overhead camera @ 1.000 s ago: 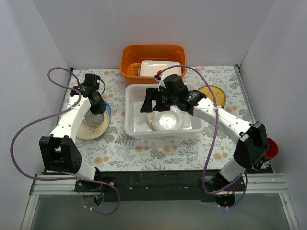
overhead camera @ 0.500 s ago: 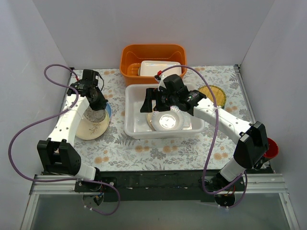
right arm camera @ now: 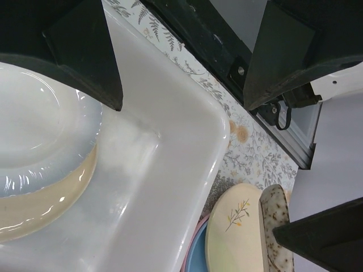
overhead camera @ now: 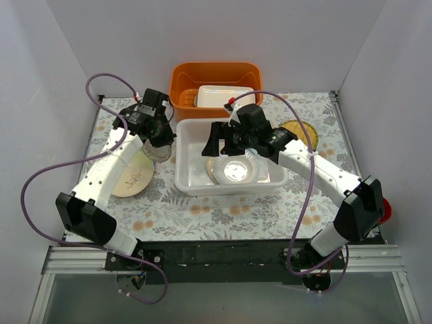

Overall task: Place the plates into the plastic bin on the countertop
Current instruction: Place the plate in the plastic bin.

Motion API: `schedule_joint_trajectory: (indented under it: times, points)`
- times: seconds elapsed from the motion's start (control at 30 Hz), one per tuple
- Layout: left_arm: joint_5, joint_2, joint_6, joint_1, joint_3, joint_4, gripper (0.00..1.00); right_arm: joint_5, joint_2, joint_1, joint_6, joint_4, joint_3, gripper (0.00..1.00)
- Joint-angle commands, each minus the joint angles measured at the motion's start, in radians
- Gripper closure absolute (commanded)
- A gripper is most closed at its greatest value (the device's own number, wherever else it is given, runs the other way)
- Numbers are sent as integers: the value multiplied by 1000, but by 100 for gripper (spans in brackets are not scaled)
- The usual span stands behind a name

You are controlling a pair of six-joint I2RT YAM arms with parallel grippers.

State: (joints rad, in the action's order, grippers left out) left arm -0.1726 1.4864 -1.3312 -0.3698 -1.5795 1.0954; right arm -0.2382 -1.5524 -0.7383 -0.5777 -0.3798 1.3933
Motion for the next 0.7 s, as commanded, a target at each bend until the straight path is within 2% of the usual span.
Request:
schedule_joint_trajectory:
  times: [0.0,0.3,0.67]
  points:
    - [-84,49,-49,-92,-108,40,100,-7,55,25,-14,38,-28,6]
    - [-152,235,-114,-299,-313,93,100,-39,133,134,-8,41,-128,6]
    - [-166,417,-151,-426,-502,118,100,-111,236,309,21,32,-276,7]
